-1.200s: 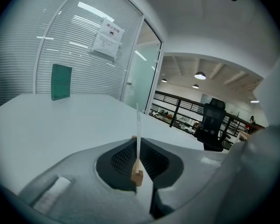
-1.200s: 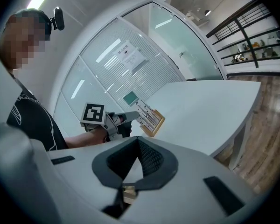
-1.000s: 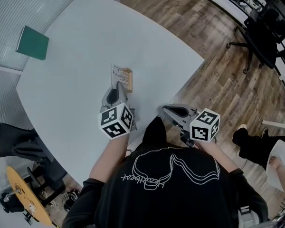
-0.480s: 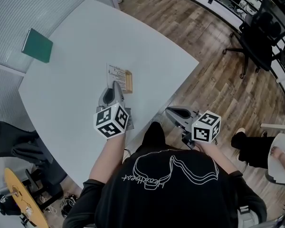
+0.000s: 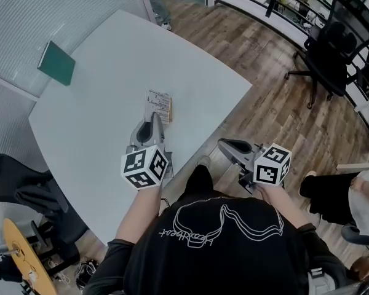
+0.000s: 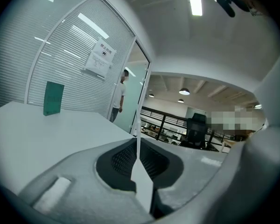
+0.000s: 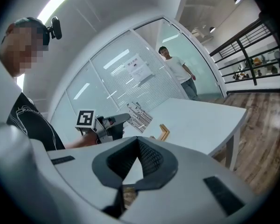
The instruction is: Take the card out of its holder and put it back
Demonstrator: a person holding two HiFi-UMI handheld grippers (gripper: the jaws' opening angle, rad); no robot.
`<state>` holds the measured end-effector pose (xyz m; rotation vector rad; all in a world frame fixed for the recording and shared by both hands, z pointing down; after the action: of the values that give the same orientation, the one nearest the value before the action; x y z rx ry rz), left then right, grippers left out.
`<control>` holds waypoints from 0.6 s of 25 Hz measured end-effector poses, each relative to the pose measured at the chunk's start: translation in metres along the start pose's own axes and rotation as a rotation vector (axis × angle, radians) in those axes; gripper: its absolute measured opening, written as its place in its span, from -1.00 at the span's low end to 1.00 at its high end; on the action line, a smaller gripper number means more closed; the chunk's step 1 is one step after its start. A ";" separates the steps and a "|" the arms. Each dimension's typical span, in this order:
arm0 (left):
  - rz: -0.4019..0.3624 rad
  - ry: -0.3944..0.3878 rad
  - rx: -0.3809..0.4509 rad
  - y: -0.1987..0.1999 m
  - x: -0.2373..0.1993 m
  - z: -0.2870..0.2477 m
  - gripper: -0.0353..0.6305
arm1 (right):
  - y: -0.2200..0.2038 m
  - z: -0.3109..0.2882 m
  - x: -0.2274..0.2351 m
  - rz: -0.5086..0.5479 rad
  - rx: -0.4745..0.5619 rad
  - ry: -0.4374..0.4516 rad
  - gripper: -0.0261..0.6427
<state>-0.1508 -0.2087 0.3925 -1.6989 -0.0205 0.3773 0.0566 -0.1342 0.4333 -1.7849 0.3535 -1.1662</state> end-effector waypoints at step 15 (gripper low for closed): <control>0.090 -0.275 -0.090 0.000 0.063 0.117 -0.82 | 0.015 0.028 -0.075 0.121 0.065 0.102 -0.90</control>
<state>-0.1218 -0.0823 0.3639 -1.7289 -0.1652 0.6836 0.0452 -0.0775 0.3761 -1.6286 0.4717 -1.1725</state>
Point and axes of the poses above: the fingertips, and each gripper's own axes: z backward along the fingers, x to its right, y out of its top, the point moved 3 cm from there along z, backward along the fingers, and after that the axes turned 7 degrees about x, right-handed, at the moved point
